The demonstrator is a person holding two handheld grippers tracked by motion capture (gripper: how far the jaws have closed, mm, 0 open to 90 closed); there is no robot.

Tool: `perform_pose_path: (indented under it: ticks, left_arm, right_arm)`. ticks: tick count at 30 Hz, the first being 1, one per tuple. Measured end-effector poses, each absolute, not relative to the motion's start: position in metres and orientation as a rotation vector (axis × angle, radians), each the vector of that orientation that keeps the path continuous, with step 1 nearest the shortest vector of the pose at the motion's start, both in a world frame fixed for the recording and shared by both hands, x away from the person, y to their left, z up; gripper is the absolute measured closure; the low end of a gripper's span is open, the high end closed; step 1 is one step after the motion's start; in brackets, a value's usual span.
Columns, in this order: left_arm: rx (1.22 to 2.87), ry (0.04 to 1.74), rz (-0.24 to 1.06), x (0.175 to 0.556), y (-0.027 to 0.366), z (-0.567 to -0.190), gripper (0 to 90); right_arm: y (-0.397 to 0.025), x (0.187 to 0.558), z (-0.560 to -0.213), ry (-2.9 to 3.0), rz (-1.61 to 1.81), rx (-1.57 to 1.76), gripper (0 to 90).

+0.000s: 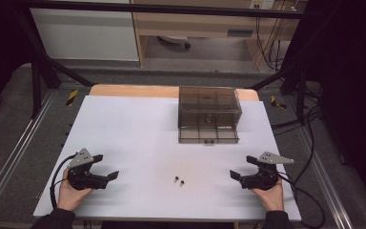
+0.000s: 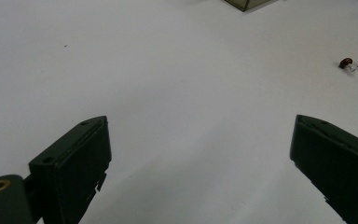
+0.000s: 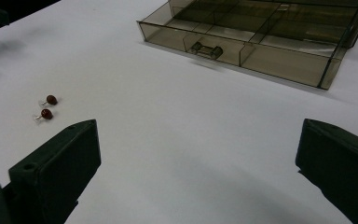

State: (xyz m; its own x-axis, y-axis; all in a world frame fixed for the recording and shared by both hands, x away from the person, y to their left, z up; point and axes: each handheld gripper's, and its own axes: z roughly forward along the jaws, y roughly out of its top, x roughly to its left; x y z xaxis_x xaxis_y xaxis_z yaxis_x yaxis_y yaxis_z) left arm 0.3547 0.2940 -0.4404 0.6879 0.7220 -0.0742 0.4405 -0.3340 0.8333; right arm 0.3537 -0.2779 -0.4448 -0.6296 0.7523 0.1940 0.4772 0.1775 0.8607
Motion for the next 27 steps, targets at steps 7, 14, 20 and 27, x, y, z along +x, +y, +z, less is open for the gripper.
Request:
perform_pose_path:
  ticks: [7, 14, 20, 27]
  left_arm:
    - [1.985, 0.892, 0.386, 0.353, 0.291, -0.440, 5.2]
    - [2.002, 0.889, 0.379, 0.353, 0.281, -0.438, 5.1]
    - [2.016, 0.884, 0.369, 0.356, 0.269, -0.436, 5.1]
    - [2.033, 0.878, 0.357, 0.358, 0.256, -0.434, 5.1]
  right_arm:
    - [-0.278, 0.353, -0.445, 2.189, 1.437, 1.177, 0.5]
    - [-0.277, 0.353, -0.445, 2.205, 1.418, 1.177, 0.5]
    - [-0.278, 0.353, -0.445, 2.205, 1.419, 1.174, 0.4]
    - [-0.277, 0.353, -0.445, 2.210, 1.415, 1.177, 0.4]
